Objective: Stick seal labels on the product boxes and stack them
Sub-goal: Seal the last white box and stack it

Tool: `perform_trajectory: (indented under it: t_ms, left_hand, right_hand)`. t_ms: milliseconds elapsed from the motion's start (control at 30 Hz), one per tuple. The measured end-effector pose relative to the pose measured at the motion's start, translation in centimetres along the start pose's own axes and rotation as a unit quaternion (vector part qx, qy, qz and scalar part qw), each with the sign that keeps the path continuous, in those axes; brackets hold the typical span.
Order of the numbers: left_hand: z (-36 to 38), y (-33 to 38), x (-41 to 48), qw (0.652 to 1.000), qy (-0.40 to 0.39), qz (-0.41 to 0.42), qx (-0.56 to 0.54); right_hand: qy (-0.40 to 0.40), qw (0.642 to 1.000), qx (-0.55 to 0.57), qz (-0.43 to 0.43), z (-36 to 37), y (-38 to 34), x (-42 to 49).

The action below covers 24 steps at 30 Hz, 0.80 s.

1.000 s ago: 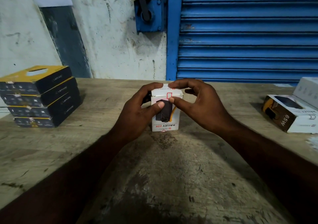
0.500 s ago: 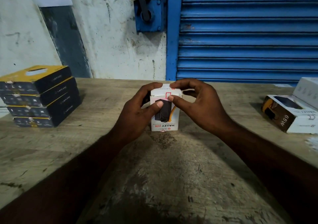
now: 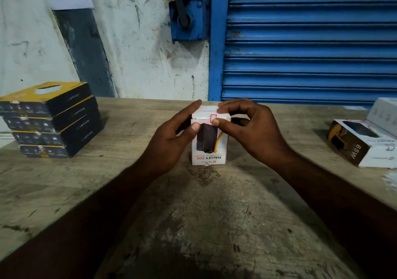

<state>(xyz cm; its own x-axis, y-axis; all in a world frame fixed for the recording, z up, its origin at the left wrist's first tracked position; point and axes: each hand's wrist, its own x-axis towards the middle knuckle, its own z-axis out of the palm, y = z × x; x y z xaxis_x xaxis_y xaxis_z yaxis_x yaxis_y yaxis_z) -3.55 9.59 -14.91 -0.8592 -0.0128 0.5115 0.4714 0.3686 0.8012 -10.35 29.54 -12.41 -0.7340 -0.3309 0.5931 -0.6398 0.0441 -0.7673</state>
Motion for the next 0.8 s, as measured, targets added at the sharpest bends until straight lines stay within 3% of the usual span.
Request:
perform_trajectory:
  t_ms: [267, 400, 800]
  left_hand:
    - [-0.47, 0.05, -0.15, 0.999, 0.019, 0.028, 0.025]
    - [-0.35, -0.19, -0.24, 0.998, 0.037, 0.037, 0.026]
    - [0.15, 0.27, -0.19, 0.998, 0.037, 0.032, 0.044]
  right_hand:
    - [-0.067, 0.993, 0.094, 0.02, -0.48, -0.02, 0.26]
    - [-0.065, 0.991, 0.115, 0.025, -0.35, 0.02, 0.17]
    - [-0.029, 0.998, 0.052, 0.021, 0.09, 0.09, 0.18]
